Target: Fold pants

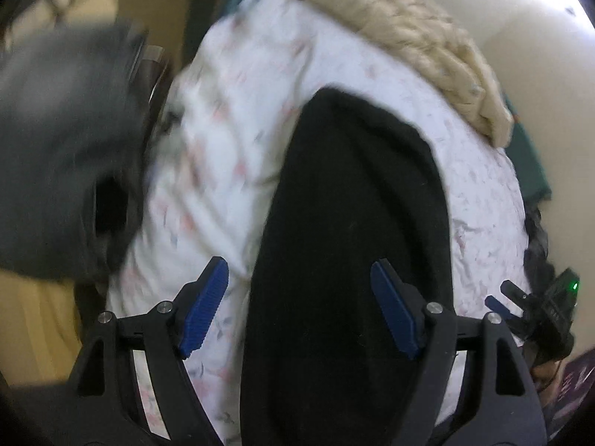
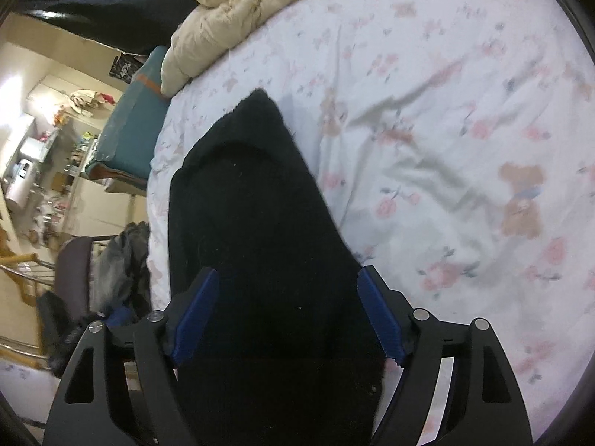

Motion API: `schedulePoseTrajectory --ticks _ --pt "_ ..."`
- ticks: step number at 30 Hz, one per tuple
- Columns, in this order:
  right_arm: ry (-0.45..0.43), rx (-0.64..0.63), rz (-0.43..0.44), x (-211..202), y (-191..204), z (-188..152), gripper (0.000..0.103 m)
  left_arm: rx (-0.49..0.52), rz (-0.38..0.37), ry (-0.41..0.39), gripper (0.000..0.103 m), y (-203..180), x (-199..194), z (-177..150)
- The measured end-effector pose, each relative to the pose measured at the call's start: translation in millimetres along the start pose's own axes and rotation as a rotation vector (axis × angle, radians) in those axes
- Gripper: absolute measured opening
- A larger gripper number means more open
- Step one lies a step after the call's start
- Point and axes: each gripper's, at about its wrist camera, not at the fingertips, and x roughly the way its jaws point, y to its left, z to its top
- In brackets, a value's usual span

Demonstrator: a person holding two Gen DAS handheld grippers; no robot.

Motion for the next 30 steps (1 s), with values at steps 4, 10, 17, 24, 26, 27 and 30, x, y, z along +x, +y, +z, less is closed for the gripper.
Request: schedulePoseTrajectory --ticks 4,10,17,24,26,27,30 --pt "0.03 0.038 -0.015 23 -15 8 0.079 0.007 -0.009 0.092 0.077 5 29 -4" --pt "0.068 0.084 -0.083 50 -37 17 0.079 0.066 -0.019 0.258 0.077 0 85 -17" --pt "0.268 0.107 0.08 96 -48 6 0.08 0.114 -0.132 0.279 0.076 -21 109 -16" --pt "0.285 0.068 0.198 118 -46 17 0.079 0.097 -0.194 0.261 0.047 -13 120 1" --pt "0.293 0.026 0.207 121 -42 19 0.076 0.079 -0.235 0.271 0.042 -8 123 0" --pt "0.3 0.0 0.209 123 -38 19 0.067 0.096 -0.253 0.277 0.028 -10 123 -1" --pt "0.324 -0.06 0.22 124 -26 17 0.032 0.171 -0.275 0.272 0.011 -25 118 -1"
